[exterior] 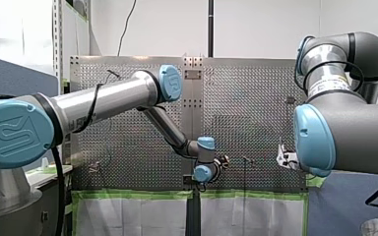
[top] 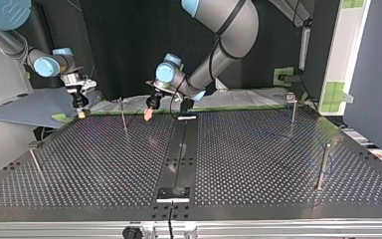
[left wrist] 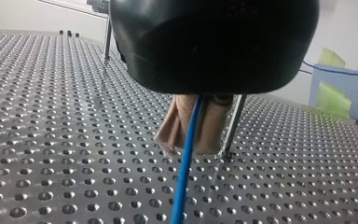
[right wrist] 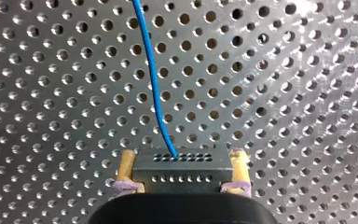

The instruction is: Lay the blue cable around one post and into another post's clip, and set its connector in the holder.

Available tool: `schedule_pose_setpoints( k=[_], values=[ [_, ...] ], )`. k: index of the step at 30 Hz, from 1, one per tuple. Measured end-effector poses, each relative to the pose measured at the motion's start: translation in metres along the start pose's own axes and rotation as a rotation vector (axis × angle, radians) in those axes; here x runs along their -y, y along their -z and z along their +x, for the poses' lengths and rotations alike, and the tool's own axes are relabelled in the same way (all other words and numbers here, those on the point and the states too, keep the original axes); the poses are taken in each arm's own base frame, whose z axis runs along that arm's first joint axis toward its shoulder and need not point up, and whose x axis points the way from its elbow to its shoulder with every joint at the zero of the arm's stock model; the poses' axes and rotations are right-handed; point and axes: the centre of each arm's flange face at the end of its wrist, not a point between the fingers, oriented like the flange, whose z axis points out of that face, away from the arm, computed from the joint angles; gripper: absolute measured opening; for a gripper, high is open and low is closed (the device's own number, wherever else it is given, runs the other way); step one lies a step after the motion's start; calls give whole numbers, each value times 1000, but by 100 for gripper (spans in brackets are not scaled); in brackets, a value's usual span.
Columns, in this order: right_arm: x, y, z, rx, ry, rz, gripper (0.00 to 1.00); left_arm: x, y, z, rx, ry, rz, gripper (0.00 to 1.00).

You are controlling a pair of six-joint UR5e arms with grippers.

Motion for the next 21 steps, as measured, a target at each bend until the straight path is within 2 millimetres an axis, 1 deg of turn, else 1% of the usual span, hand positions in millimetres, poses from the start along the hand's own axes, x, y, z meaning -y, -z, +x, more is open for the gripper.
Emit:
schedule_pose_setpoints(
  k=[6, 17, 18, 19, 20, 21],
  values=[
    [-4, -5, 3, -12, 8, 1, 0, -1, 0, 0, -3, -14, -5, 0],
    [-6, -6, 4, -15, 12, 3, 0, 3, 3, 3, -29, -54, -4, 0],
    [-6, -6, 3, -14, 12, 3, 0, 3, 3, 3, -30, -55, -2, 12],
    [-6, -5, 3, -13, 12, 3, 0, 4, 3, 3, -31, -54, 2, 12],
    [-5, -5, 3, -11, 12, 3, 0, 4, 2, 2, -34, -54, 8, 34],
    [-5, -5, 3, -10, 12, 4, 0, 5, 2, 2, -36, -54, 14, 52]
  ],
)
